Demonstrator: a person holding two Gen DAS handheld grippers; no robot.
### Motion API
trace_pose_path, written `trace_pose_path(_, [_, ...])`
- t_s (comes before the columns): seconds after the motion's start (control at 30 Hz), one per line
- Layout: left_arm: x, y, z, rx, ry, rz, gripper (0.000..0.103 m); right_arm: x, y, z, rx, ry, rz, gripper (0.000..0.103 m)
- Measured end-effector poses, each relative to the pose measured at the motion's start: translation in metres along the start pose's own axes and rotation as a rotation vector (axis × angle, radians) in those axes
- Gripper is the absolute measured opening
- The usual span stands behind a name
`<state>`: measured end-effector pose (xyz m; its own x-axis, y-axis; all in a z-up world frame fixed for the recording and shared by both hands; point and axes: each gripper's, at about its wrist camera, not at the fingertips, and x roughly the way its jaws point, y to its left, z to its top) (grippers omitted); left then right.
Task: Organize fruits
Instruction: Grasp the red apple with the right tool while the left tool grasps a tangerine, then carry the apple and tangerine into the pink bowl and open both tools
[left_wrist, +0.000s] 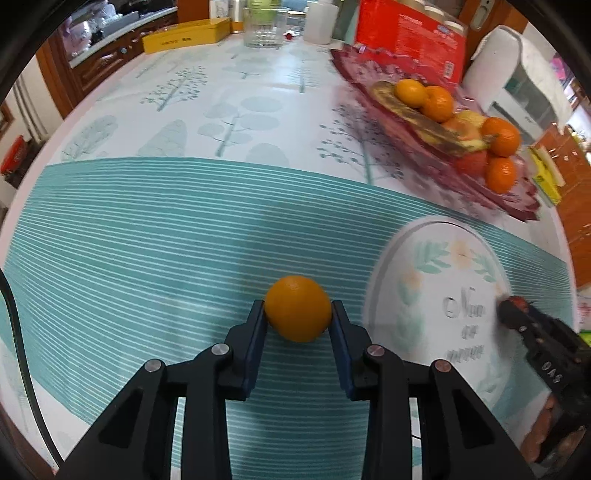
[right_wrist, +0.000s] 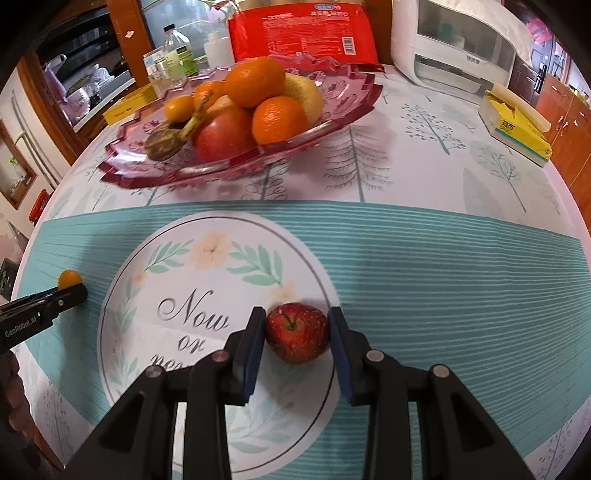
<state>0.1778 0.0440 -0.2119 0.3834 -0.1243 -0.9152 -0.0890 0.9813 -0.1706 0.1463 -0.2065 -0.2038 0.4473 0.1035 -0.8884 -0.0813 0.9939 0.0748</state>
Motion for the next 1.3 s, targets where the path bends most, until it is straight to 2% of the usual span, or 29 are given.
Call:
trace_pose_path(0.17, [-0.012,-0.011,-0.007,0.017,0.008,-0.083,0.032,-0.010,0.010,-0.010,-0.011,0.004,0.033,0.034])
trace_pose_path(0.37, [-0.040,-0.029,-0.008,0.077,-0.006,-0.105,0.032,-0.032,0.024,-0.016,-0.024,-0.016,0.076,0.034])
trace_pose_path(0.5, [-0.069,-0.044,0.003,0.134,-0.040,-0.097,0.032,-0.058,0.031,-0.006,-0.031,-0.055,0.089,0.034])
trace_pose_path(0.6, [-0.097,-0.054,0.016,0.179,-0.074,-0.097,0.032,-0.082,0.035,0.008,-0.033,-0.093,0.095,0.034])
trace_pose_path(0.77, [-0.156,-0.073,0.054,0.271,-0.174,-0.107,0.032,-0.134,0.045,0.043,-0.029,-0.207,0.114,0.034])
trace_pose_path(1.0, [-0.221,-0.106,0.114,0.437,-0.321,-0.049,0.032,-0.190,0.058,0.103,-0.025,-0.356,0.041,0.035])
trace_pose_path(1.13, [-0.227,-0.120,0.144,0.489,-0.350,-0.015,0.032,-0.189,0.059,0.137,0.011,-0.390,-0.025,0.035])
trace_pose_path(1.2, [-0.218,-0.121,0.157,0.495,-0.338,-0.004,0.032,-0.180,0.056,0.148,0.043,-0.376,-0.039,0.035])
trace_pose_path(1.3, [-0.183,-0.121,0.176,0.505,-0.296,0.036,0.032,-0.155,0.051,0.161,0.095,-0.333,-0.064,0.035])
